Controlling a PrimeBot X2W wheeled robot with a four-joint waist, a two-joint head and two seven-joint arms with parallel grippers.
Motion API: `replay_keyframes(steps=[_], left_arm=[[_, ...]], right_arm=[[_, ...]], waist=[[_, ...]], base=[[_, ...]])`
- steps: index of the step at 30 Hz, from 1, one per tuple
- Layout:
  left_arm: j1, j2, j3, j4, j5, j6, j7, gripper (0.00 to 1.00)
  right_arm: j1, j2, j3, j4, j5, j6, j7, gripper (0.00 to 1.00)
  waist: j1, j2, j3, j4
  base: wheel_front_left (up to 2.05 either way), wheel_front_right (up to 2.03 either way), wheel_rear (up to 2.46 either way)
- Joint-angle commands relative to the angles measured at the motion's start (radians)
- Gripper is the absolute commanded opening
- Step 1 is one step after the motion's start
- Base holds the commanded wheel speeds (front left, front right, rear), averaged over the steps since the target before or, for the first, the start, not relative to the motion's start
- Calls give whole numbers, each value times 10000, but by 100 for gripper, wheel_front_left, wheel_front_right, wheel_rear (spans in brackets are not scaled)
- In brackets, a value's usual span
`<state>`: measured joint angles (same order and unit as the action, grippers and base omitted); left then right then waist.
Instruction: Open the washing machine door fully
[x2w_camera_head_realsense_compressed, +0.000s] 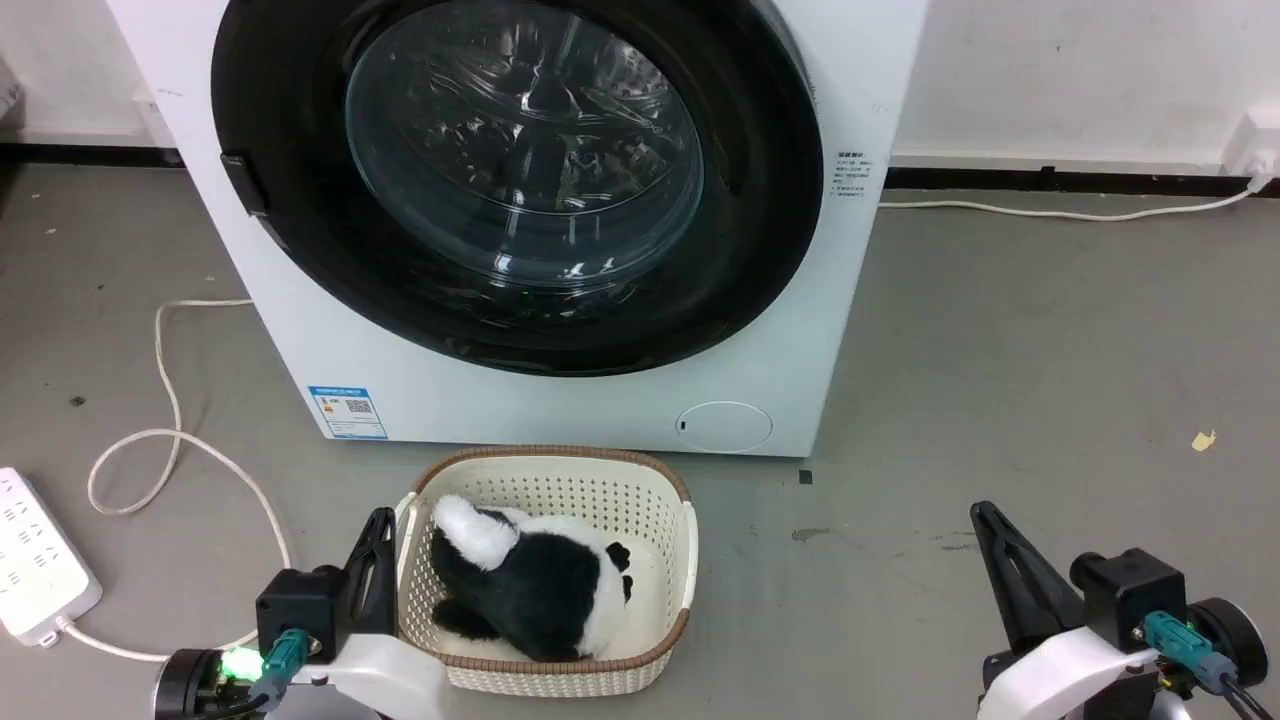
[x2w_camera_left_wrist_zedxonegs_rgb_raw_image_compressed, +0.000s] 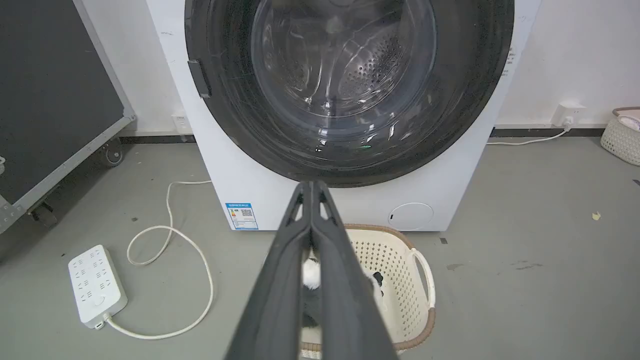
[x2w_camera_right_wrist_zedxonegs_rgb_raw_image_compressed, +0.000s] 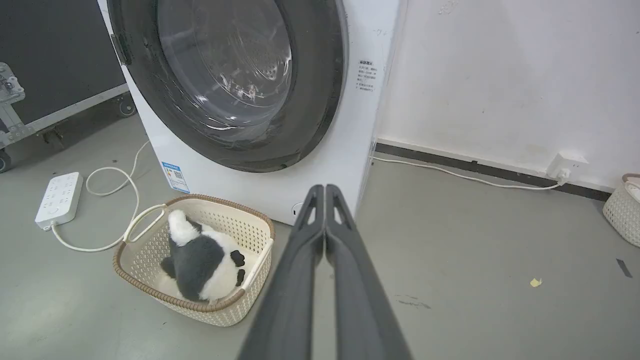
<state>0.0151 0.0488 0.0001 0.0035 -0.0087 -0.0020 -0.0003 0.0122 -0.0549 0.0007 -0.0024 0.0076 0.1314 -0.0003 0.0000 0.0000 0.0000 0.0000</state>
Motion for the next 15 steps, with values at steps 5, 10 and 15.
replay_keyframes(steps=[5,10,15], left_arm=[[-151,14,-1,-35,87,20,3,0],[-151,14,-1,-35,87,20,3,0],[-151,14,-1,-35,87,20,3,0]], right_arm=[[-122,47,-7,24,-76,-7,3,0],[-122,47,-7,24,-76,-7,3,0],[-122,47,-7,24,-76,-7,3,0]], waist=[[0,0,0,0],[0,0,0,0],[0,0,0,0]], base=[[0,0,0],[0,0,0],[0,0,0]])
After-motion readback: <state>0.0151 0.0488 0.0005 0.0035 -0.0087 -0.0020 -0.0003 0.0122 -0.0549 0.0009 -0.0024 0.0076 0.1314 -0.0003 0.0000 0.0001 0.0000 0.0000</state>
